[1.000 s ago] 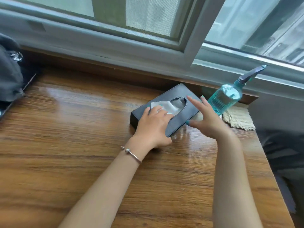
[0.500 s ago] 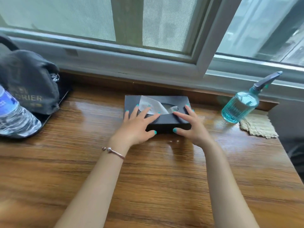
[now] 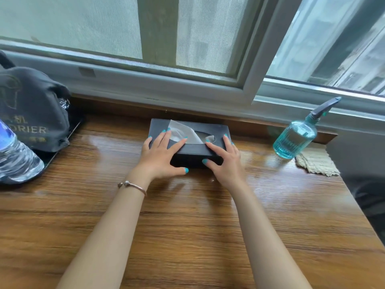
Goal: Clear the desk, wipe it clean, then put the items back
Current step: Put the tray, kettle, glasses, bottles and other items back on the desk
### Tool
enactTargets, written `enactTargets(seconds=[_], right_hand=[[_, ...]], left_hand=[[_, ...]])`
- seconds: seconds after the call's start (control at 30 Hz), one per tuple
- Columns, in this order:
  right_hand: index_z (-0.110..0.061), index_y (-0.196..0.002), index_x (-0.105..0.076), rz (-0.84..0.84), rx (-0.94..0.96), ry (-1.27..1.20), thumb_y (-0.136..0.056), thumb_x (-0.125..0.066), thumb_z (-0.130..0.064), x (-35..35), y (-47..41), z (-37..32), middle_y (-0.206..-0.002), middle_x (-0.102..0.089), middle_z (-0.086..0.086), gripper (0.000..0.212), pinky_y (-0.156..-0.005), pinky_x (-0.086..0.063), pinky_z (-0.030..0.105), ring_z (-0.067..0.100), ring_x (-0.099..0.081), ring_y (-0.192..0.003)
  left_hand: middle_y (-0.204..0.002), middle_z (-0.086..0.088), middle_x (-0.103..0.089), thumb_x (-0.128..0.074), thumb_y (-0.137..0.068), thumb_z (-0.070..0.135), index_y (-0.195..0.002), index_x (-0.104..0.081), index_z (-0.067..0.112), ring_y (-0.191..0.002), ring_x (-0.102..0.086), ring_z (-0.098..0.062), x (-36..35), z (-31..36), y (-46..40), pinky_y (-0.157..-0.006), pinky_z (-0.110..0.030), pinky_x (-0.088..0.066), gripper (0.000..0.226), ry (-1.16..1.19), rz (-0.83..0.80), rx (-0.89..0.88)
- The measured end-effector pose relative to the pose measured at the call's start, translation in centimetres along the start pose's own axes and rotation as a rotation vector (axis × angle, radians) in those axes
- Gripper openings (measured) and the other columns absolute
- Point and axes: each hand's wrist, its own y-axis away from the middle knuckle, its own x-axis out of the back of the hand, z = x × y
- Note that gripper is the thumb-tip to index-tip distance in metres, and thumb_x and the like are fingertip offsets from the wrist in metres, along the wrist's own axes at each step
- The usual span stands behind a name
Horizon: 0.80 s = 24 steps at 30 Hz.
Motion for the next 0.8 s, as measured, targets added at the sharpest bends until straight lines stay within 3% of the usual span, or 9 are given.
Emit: enactTargets(seconds=[0.47, 0.8], right_hand=[[-0.054, -0.131, -0.050, 0.101, -0.090, 0.022, -0.085, -0.071, -0.038, -1.8, -2.8, -2.1, -0.160, -0.020, -0.013, 0.053, -0.105, -0.042, 0.047, 0.020, -0.017, -0.145], [-0.056, -0.129, -0.051, 0.111, -0.120, 0.022, -0.084, -0.073, -0.035, -2.0, -2.8, -2.3, -0.160, -0.022, -0.011, 0.055, -0.114, -0.029, 0.046, 0.024, -0.023, -0.143]], left_hand=[[-0.162, -0.003, 0.009, -0.055, -0.080, 0.069, -0.149, 0.000, 0.051, -0.148, 0.014, -0.017, 1.2, -3.0, -3.6, -0.118, -0.045, 0.005, 0.089, -0.010, -0.013, -0.040], [-0.163, -0.003, 0.008, -0.049, -0.084, 0.070, -0.150, -0.001, 0.047, -0.148, 0.012, -0.015, 1.1, -3.0, -3.4, -0.119, -0.045, 0.005, 0.085, -0.009, 0.008, -0.054]])
